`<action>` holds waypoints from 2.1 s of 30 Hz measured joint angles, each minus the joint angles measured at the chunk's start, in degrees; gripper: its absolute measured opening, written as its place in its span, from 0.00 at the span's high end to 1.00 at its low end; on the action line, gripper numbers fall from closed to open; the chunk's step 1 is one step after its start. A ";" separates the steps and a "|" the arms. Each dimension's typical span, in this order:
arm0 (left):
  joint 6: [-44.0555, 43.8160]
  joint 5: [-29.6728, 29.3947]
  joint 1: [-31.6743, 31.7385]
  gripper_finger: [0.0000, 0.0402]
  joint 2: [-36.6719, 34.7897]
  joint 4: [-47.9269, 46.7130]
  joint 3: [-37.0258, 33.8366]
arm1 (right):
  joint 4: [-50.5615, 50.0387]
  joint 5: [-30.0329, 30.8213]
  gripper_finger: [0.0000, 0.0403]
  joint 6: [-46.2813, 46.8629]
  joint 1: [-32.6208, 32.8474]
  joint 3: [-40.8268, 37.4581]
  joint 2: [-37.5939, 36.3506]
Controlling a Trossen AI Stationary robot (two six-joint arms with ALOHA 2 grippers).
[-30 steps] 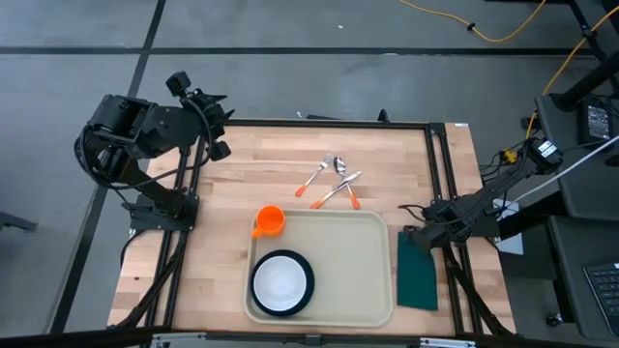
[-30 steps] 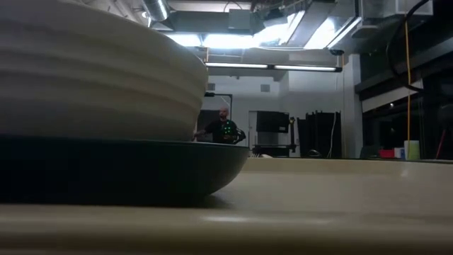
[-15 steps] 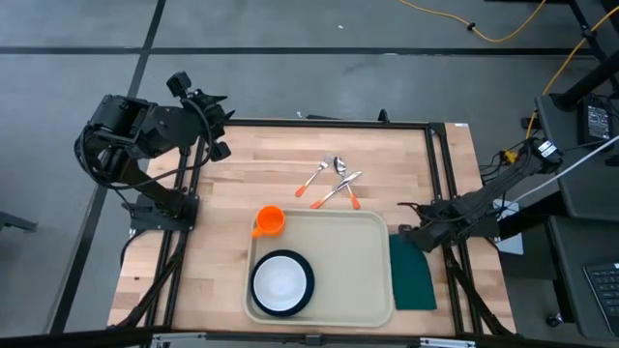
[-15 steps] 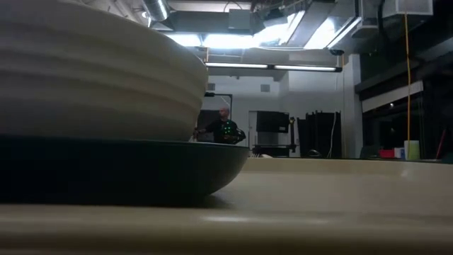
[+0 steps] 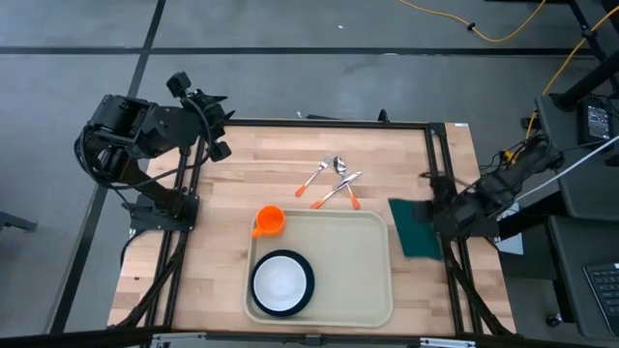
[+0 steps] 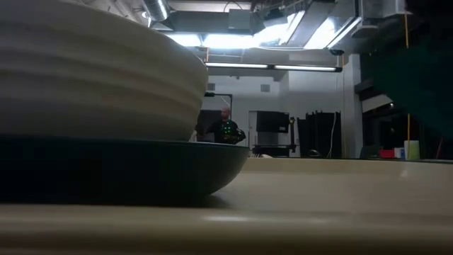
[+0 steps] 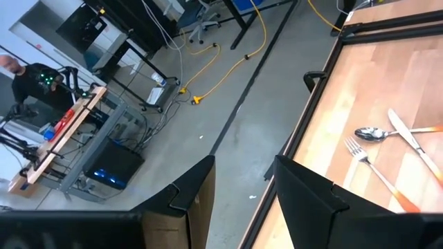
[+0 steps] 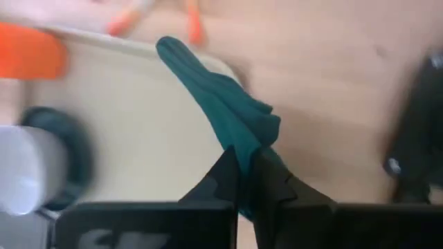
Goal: Set up tray
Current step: Put the green napkin on the brown serving tray to the right of the black plate
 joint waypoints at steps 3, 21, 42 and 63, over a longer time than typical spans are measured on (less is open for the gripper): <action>-0.37 0.01 0.00 0.64 0.00 0.00 0.00 | -0.56 4.31 0.96 -8.05 -2.80 4.66 1.16; -4.97 1.33 -0.51 0.64 0.00 0.03 0.00 | 15.95 -2.52 0.96 -68.38 -29.83 17.47 15.96; -6.00 1.31 -1.42 0.64 0.00 0.04 0.00 | 36.36 -11.82 0.96 -76.49 -26.72 7.60 24.34; -4.44 0.79 -1.42 0.64 0.00 0.04 0.00 | 50.17 -11.65 0.96 -60.05 -8.61 -9.06 24.14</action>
